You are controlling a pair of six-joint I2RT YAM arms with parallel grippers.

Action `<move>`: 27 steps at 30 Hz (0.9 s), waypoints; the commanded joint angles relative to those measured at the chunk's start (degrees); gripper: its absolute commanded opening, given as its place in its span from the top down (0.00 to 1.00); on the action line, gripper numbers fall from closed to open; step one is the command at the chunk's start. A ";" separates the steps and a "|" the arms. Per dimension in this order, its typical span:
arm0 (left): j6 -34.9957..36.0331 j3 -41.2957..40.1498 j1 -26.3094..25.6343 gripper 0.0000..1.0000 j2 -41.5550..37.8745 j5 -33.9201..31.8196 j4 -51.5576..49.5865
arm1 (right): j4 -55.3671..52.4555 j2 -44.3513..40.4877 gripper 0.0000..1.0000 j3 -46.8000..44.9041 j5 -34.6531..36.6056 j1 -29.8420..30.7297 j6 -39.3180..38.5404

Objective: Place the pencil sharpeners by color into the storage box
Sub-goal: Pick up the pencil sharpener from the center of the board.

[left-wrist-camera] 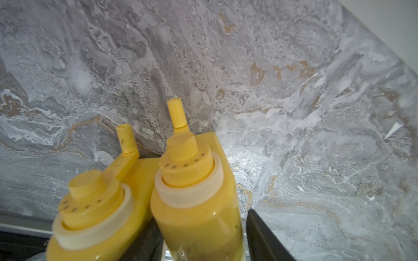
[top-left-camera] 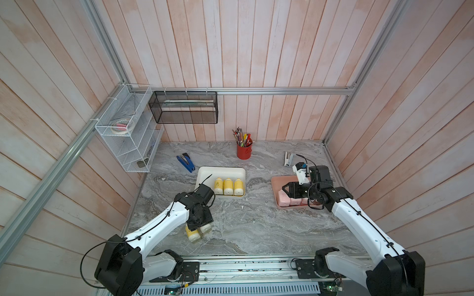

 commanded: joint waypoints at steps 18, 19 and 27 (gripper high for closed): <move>0.81 -2.12 0.51 0.46 2.61 0.01 3.32 | 0.28 -0.53 0.40 -0.41 -0.50 0.41 -0.13; 0.86 -1.91 0.52 0.47 2.88 0.02 3.35 | 0.28 -0.53 0.40 -0.41 -0.52 0.41 -0.13; 1.89 -0.15 0.45 0.53 2.96 0.10 2.64 | 0.23 -0.27 0.41 -0.41 -0.43 0.41 -0.14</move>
